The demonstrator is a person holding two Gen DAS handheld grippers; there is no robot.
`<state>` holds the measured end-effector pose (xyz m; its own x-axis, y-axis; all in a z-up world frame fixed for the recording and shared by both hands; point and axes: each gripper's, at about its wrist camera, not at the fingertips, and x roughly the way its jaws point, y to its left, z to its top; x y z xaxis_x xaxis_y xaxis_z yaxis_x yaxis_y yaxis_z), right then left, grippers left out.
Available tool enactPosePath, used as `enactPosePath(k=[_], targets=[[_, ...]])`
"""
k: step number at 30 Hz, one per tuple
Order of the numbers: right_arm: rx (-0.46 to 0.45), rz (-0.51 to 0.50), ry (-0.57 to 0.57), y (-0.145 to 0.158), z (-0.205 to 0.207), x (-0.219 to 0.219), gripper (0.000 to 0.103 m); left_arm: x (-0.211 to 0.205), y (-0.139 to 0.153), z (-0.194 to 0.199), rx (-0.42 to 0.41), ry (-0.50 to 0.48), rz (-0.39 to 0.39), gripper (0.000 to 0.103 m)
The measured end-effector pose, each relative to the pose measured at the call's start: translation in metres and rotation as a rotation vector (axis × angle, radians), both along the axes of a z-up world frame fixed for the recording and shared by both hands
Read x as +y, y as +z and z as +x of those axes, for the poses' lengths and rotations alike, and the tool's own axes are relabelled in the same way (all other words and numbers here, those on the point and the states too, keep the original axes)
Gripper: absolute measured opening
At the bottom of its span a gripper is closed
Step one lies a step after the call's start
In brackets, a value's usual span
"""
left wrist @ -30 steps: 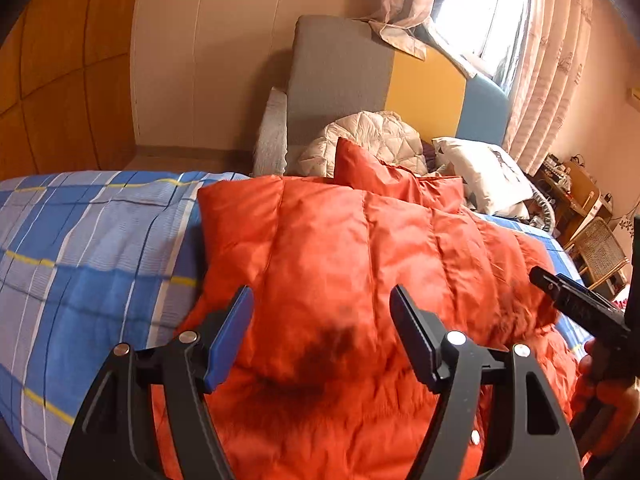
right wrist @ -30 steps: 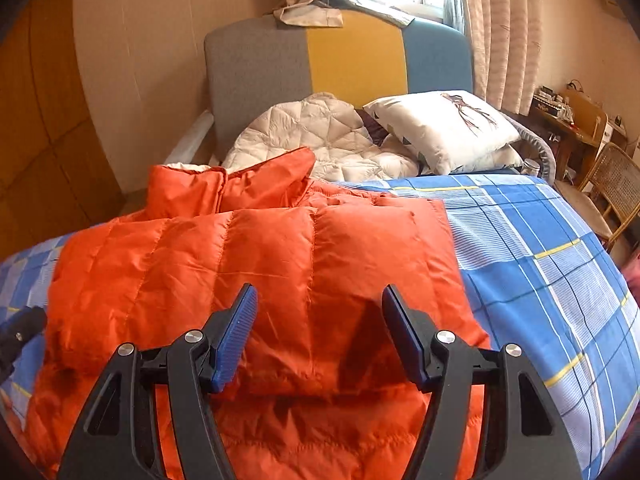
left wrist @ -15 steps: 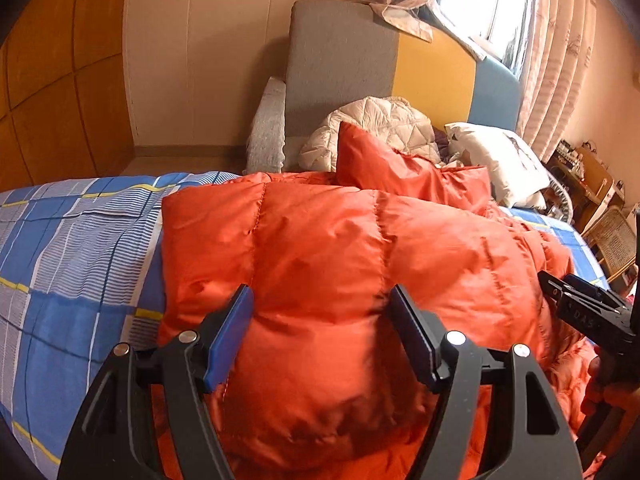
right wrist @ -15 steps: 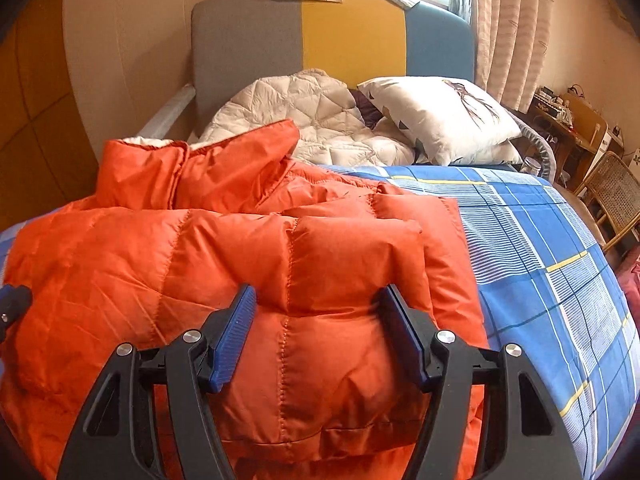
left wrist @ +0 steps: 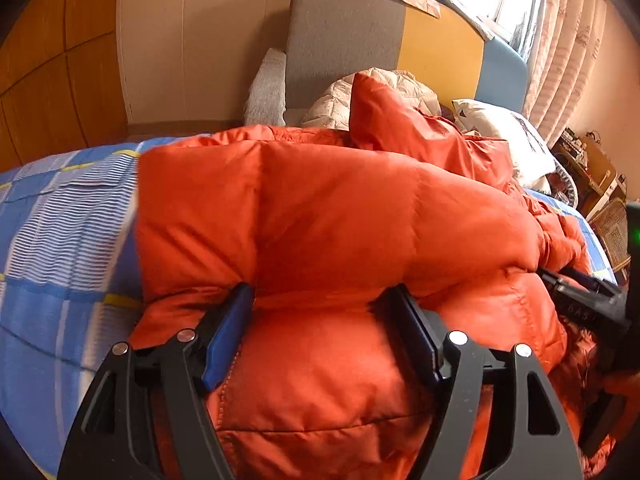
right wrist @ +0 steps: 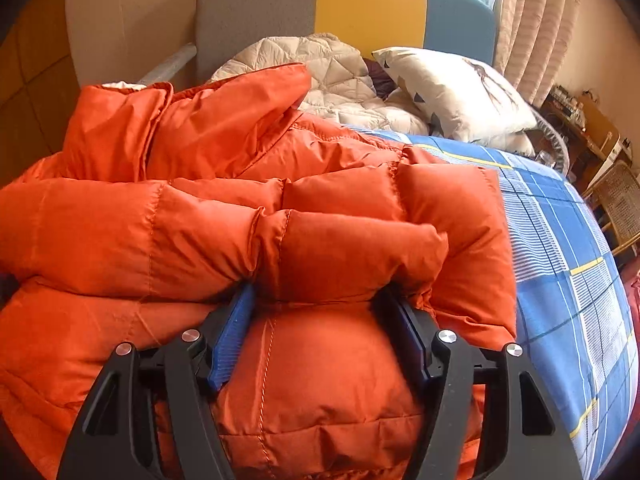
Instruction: Fold large clothes
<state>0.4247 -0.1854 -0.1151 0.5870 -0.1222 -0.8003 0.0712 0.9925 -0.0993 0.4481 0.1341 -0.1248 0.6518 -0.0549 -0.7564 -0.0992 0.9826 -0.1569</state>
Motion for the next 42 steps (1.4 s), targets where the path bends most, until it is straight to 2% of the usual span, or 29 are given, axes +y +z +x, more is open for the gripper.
enactPosePath(k=[1,3,7,13,16,20,22,26,27,28,29,30,31,32,35,42], targets=[[-0.002,0.031,0.000,0.007,-0.004,-0.004,0.073,0.003,0.007,-0.011,-0.012,0.005,-0.007,0.079],[-0.024,0.071,-0.002,0.022,-0.020,-0.013,0.079,0.008,0.016,-0.032,-0.027,0.016,-0.010,0.082],[-0.017,0.102,0.009,0.037,-0.061,-0.030,0.079,0.023,0.023,-0.087,-0.025,0.022,-0.032,0.082],[0.054,0.053,0.036,0.042,-0.140,-0.068,0.079,0.049,0.020,-0.181,-0.012,0.025,-0.064,0.081],[0.093,0.048,0.025,0.038,-0.179,-0.095,0.079,0.065,0.016,-0.224,-0.002,0.037,-0.110,0.080],[0.144,0.099,-0.013,0.025,-0.227,-0.128,0.079,0.079,0.004,-0.272,0.016,0.056,-0.182,0.072],[0.159,0.145,-0.022,0.017,-0.248,-0.136,0.079,0.081,-0.005,-0.292,0.033,0.059,-0.243,0.062],[0.177,0.273,-0.014,0.004,-0.284,-0.144,0.063,0.075,-0.019,-0.316,0.051,0.050,-0.305,0.054],[0.179,0.306,-0.009,0.001,-0.289,-0.146,0.060,0.070,-0.020,-0.321,0.048,0.037,-0.316,0.050],[0.179,0.331,-0.004,-0.001,-0.295,-0.147,0.054,0.065,-0.021,-0.324,0.045,0.019,-0.319,0.041],[0.177,0.345,-0.001,-0.003,-0.298,-0.146,0.045,0.061,-0.021,-0.326,0.042,0.014,-0.304,0.037],[0.172,0.363,0.007,-0.003,-0.301,-0.145,0.038,0.059,-0.020,-0.329,0.035,0.002,-0.285,0.025],[0.163,0.375,0.016,-0.003,-0.305,-0.143,0.026,0.057,-0.020,-0.331,0.028,-0.014,-0.284,0.013],[0.154,0.377,0.024,0.001,-0.308,-0.141,0.018,0.055,-0.016,-0.333,0.014,-0.021,-0.285,0.011],[0.123,0.353,0.062,0.018,-0.315,-0.133,0.012,0.051,0.002,-0.341,-0.028,-0.057,-0.256,0.008],[0.041,0.322,0.201,0.066,-0.346,-0.118,0.011,0.062,0.041,-0.385,-0.091,-0.117,-0.270,0.007]])
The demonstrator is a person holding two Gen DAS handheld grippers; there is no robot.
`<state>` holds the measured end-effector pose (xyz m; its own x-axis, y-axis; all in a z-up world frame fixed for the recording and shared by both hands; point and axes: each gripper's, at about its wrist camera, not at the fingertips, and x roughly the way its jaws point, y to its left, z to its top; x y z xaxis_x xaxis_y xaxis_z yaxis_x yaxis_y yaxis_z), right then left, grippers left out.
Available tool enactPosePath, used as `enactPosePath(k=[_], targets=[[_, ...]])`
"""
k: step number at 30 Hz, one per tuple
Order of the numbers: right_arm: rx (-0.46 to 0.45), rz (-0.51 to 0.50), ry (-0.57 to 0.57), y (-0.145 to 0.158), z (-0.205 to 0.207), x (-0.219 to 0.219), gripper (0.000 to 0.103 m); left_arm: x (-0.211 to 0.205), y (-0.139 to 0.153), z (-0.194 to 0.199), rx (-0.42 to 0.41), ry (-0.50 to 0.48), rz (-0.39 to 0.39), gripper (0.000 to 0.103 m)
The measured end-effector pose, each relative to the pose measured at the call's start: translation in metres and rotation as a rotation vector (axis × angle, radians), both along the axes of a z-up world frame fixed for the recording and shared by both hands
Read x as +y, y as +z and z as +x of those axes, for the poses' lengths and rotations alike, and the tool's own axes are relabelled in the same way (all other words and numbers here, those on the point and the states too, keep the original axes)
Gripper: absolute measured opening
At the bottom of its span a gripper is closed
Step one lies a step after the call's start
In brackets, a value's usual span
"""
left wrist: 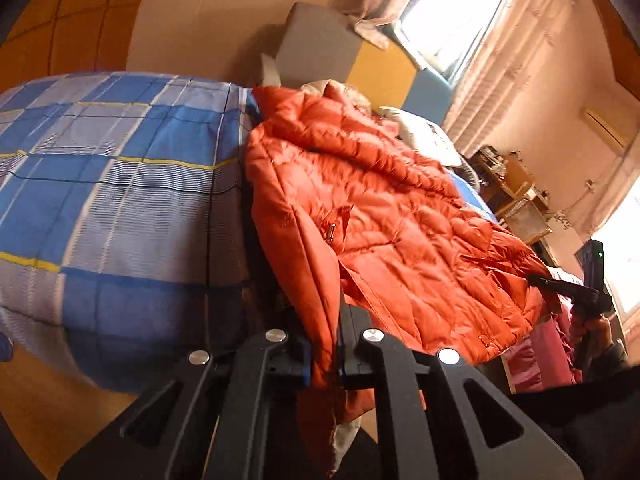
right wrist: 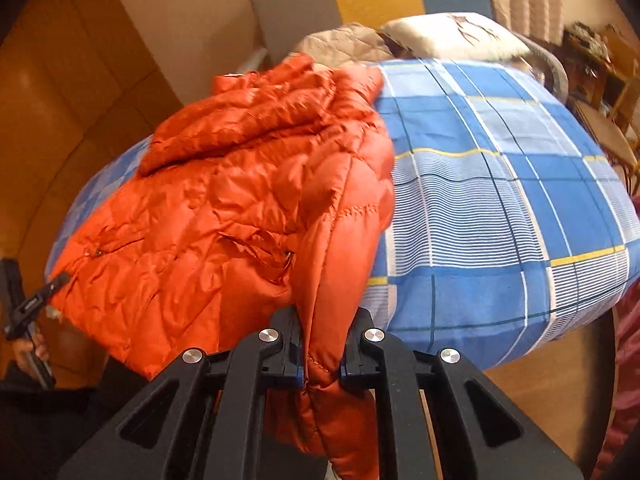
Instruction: Fold large clothes
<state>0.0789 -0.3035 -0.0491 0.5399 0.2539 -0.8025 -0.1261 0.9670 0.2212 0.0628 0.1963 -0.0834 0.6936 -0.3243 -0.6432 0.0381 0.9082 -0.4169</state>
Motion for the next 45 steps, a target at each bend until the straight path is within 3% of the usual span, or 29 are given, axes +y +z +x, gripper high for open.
enactPosePath(k=[4,8,14,21,30,33,35,36,37,38,39,40,42,45], targets=[[-0.012,-0.009,0.066,0.010,-0.024,0.005,0.011,0.008,0.009,-0.033,-0.010,-0.022,-0.025,0.007],[-0.058,0.046,0.064,0.024,-0.032,0.004,0.011,0.015,0.018,-0.048,-0.055,-0.016,-0.086,0.007],[-0.152,0.143,0.050,0.050,0.000,0.004,0.011,0.022,0.049,-0.022,-0.174,-0.047,-0.153,0.007],[-0.194,0.203,0.006,0.070,0.078,0.003,0.010,0.030,0.074,0.068,-0.222,-0.046,-0.138,0.007],[-0.116,0.218,-0.105,0.045,0.199,0.003,0.011,0.041,0.062,0.200,-0.117,0.028,-0.095,0.008],[-0.100,0.225,-0.139,0.035,0.214,0.002,0.025,0.049,0.047,0.236,-0.057,0.080,-0.103,0.011],[-0.102,0.256,-0.163,0.030,0.222,-0.002,0.057,0.052,0.037,0.253,-0.019,0.100,-0.100,0.019],[-0.103,0.294,-0.183,0.028,0.225,-0.006,0.063,0.054,0.032,0.259,-0.005,0.115,-0.106,0.032],[-0.109,0.318,-0.199,0.026,0.226,-0.010,0.075,0.056,0.029,0.263,-0.003,0.127,-0.116,0.053],[-0.120,0.327,-0.215,0.026,0.225,-0.012,0.083,0.057,0.028,0.263,-0.007,0.144,-0.120,0.066],[-0.133,0.333,-0.228,0.027,0.224,-0.014,0.087,0.062,0.028,0.260,-0.023,0.179,-0.135,0.090],[-0.150,0.346,-0.241,0.028,0.222,-0.017,0.091,0.067,0.028,0.259,-0.038,0.201,-0.155,0.097],[-0.168,0.378,-0.258,0.027,0.214,-0.024,0.092,0.080,0.028,0.253,-0.047,0.221,-0.215,0.097],[-0.166,0.373,-0.267,0.020,0.201,-0.032,0.092,0.089,0.019,0.241,-0.036,0.227,-0.195,0.097]])
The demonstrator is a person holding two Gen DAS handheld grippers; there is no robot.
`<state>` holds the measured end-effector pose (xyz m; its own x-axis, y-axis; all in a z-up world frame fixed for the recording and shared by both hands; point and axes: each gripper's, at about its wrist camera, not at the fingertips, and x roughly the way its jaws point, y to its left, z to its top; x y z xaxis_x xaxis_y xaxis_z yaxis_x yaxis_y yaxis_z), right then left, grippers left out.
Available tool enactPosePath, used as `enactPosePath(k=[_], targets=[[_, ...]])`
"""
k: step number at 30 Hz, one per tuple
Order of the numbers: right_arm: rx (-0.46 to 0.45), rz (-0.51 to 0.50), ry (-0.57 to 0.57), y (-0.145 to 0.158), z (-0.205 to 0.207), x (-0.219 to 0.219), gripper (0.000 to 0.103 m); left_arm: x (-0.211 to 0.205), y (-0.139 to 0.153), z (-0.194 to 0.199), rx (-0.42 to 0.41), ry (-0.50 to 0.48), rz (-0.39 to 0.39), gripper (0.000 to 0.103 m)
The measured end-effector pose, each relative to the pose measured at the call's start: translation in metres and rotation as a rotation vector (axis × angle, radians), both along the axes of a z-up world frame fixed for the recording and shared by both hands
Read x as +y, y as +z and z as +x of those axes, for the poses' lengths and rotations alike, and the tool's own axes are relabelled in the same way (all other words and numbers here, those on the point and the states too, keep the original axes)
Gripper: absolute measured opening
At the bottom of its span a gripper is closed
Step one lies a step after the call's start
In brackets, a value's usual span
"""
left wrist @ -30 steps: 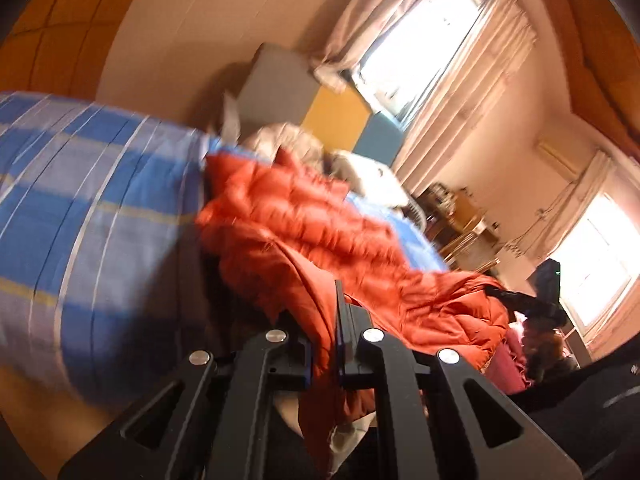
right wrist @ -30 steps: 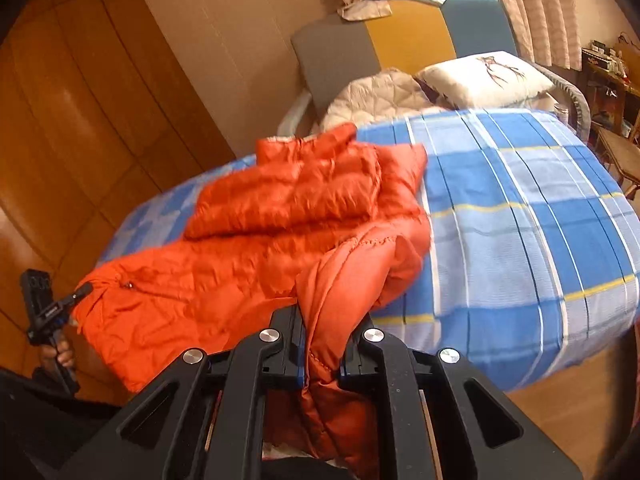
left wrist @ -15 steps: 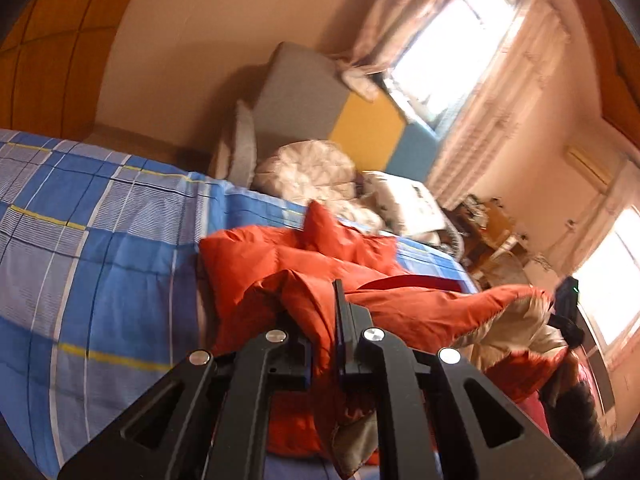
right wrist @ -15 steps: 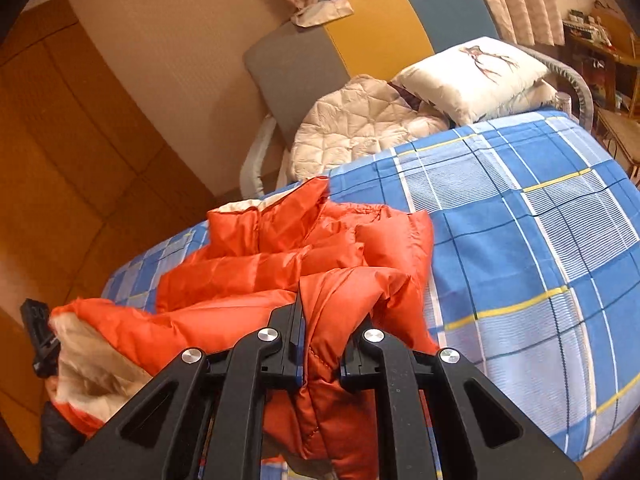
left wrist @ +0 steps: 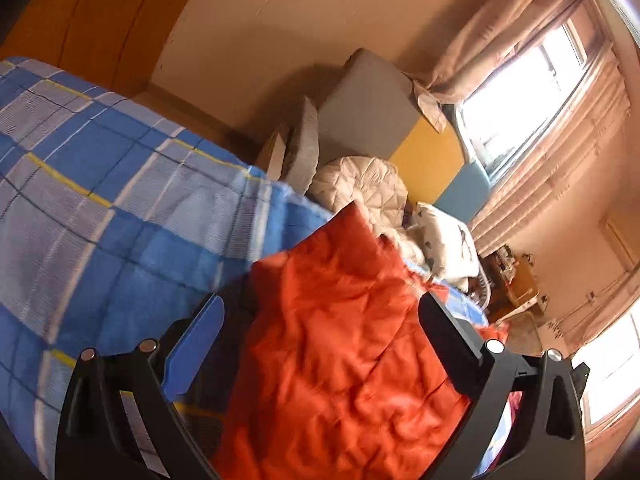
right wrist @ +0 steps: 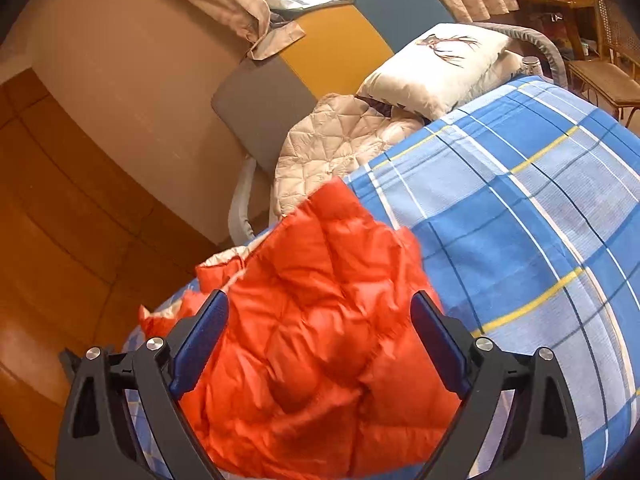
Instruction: Fold large clothes
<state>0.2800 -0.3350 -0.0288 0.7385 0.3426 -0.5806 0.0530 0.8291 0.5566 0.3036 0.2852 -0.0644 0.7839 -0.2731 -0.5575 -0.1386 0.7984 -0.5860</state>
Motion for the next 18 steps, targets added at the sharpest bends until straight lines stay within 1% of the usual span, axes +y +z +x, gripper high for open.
enactPosePath(k=[2,3,4,5,6,7,8,9,10,11,12,13,14,15,17,18], targets=[[0.034,-0.027,-0.008,-0.015,-0.013,-0.005,0.092,0.000,-0.015,-0.014,0.026,-0.024,0.021,0.096],[0.060,-0.036,-0.013,-0.027,-0.022,-0.008,0.092,-0.001,-0.024,-0.022,0.041,-0.047,0.013,0.092],[0.086,-0.038,-0.018,-0.039,-0.026,-0.010,0.092,-0.004,-0.036,-0.030,0.056,-0.077,-0.008,0.086],[0.113,-0.042,-0.020,-0.050,-0.031,-0.011,0.092,-0.007,-0.044,-0.035,0.072,-0.096,-0.013,0.083],[0.134,-0.044,-0.019,-0.058,-0.034,-0.011,0.091,-0.011,-0.053,-0.041,0.086,-0.119,-0.017,0.077],[0.160,-0.044,-0.022,-0.070,-0.038,-0.011,0.090,-0.015,-0.058,-0.045,0.095,-0.140,-0.025,0.067],[0.179,-0.040,-0.023,-0.080,-0.040,-0.010,0.083,-0.022,-0.066,-0.049,0.105,-0.169,-0.039,0.063],[0.186,-0.034,-0.021,-0.085,-0.041,-0.008,0.078,-0.027,-0.071,-0.052,0.112,-0.180,-0.040,0.052],[0.192,-0.028,-0.019,-0.090,-0.041,-0.005,0.068,-0.031,-0.074,-0.054,0.111,-0.184,-0.040,0.036],[0.195,-0.026,-0.024,-0.091,-0.041,-0.003,0.056,-0.034,-0.074,-0.056,0.107,-0.186,-0.045,0.030],[0.187,-0.011,-0.022,-0.090,-0.042,-0.002,0.050,-0.036,-0.072,-0.059,0.098,-0.180,-0.046,0.021],[0.179,-0.003,-0.022,-0.087,-0.043,-0.001,0.039,-0.037,-0.070,-0.061,0.092,-0.176,-0.040,0.015],[0.169,0.003,-0.020,-0.082,-0.046,-0.001,0.030,-0.038,-0.066,-0.066,0.081,-0.173,-0.032,0.013],[0.161,0.003,-0.014,-0.078,-0.048,0.000,0.027,-0.039,-0.062,-0.071,0.073,-0.171,-0.025,0.010],[0.141,-0.018,0.008,-0.067,-0.057,0.004,0.020,-0.041,-0.055,-0.080,0.060,-0.174,-0.012,0.007],[0.131,-0.024,0.019,-0.061,-0.063,0.006,0.019,-0.041,-0.053,-0.087,0.053,-0.173,-0.011,0.007]])
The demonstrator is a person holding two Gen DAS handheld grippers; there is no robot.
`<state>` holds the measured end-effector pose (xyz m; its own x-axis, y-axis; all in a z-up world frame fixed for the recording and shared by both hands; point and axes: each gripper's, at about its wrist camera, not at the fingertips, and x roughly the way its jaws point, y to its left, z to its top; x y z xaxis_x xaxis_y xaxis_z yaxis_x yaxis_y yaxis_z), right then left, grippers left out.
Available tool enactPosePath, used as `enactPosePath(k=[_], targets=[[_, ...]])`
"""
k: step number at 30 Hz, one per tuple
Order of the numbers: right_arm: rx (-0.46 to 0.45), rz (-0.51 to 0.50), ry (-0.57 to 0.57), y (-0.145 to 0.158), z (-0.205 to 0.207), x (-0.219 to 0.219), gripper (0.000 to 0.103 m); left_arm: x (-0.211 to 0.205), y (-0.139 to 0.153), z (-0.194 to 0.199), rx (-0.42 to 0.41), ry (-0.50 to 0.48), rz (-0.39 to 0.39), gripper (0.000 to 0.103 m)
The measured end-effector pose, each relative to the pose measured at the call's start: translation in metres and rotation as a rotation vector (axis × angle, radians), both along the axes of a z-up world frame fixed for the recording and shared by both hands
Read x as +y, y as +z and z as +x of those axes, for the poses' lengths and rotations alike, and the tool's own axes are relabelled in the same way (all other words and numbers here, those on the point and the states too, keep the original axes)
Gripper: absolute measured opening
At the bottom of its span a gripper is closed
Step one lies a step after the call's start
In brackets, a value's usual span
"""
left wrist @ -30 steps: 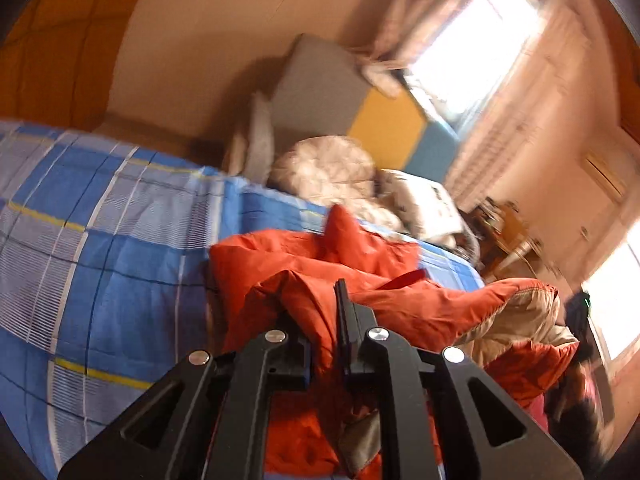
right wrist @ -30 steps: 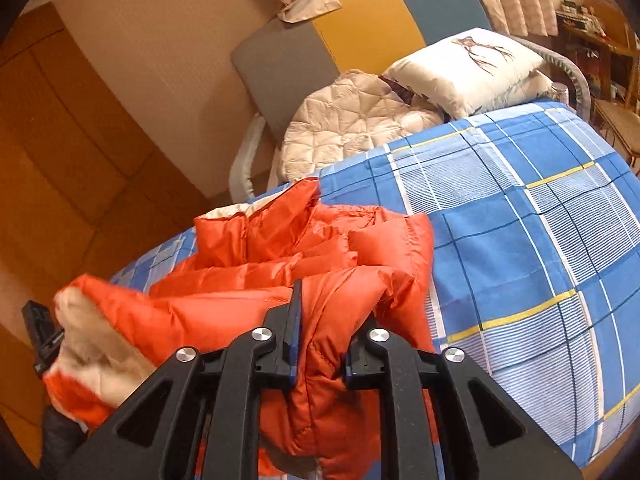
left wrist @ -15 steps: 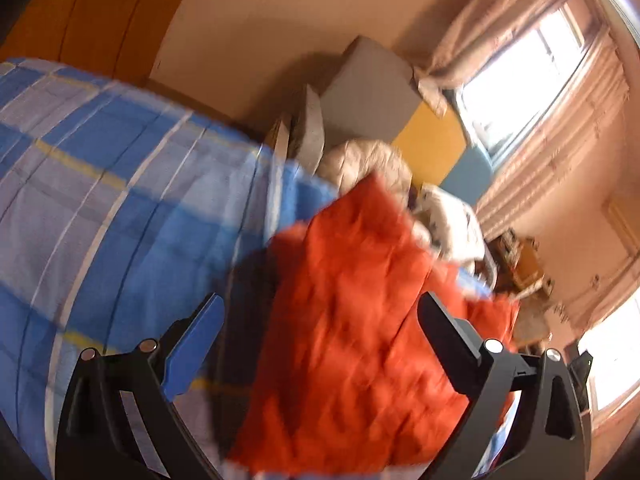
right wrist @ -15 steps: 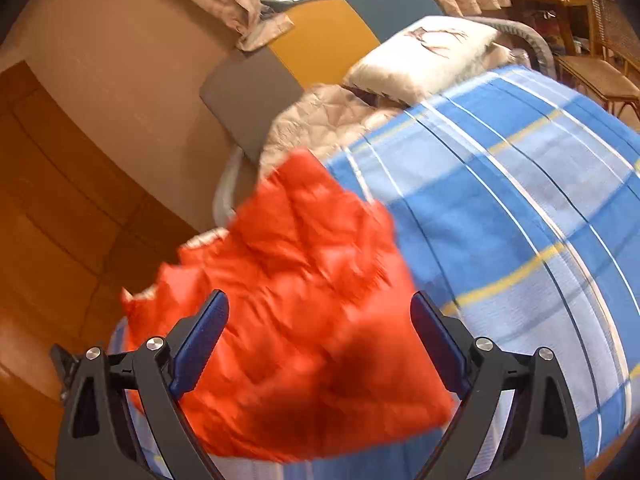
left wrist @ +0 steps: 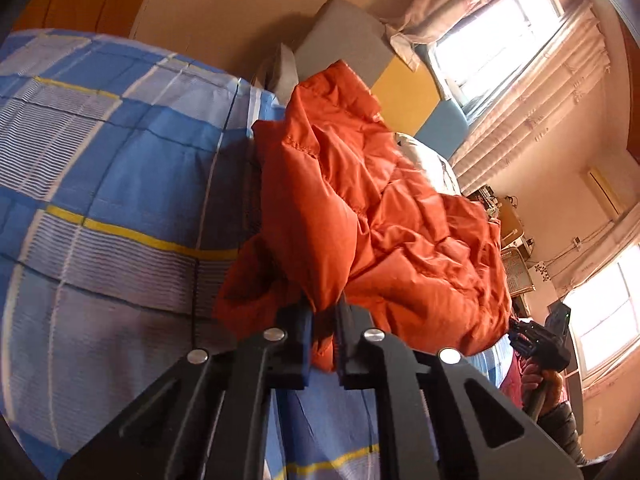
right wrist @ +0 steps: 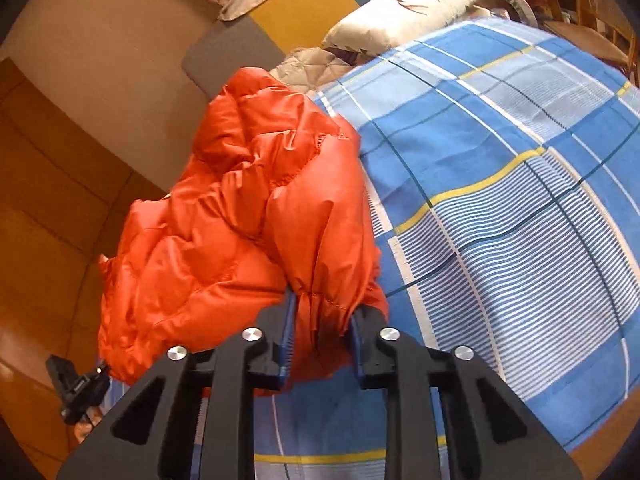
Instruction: Fold large clothes
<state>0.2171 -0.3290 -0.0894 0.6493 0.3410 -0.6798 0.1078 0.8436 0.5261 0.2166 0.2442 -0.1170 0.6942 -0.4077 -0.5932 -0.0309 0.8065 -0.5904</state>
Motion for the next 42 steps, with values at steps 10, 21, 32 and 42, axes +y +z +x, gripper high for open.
enactPosePath(k=[10,21,32,42], targets=[[0.000,-0.074,0.109,0.016,-0.085,0.002,0.017,0.001,0.007,-0.098,0.004,-0.001,-0.018,0.006],[-0.026,-0.236,0.068,0.033,-0.088,-0.004,0.061,0.020,0.031,-0.105,-0.043,0.083,0.118,0.074],[-0.025,-0.364,0.097,0.036,0.021,0.034,0.062,-0.003,0.037,-0.007,-0.021,-0.012,0.213,0.053],[-0.109,-0.575,0.056,0.062,0.014,0.042,0.002,-0.008,0.059,-0.001,-0.096,0.053,0.292,0.002]])
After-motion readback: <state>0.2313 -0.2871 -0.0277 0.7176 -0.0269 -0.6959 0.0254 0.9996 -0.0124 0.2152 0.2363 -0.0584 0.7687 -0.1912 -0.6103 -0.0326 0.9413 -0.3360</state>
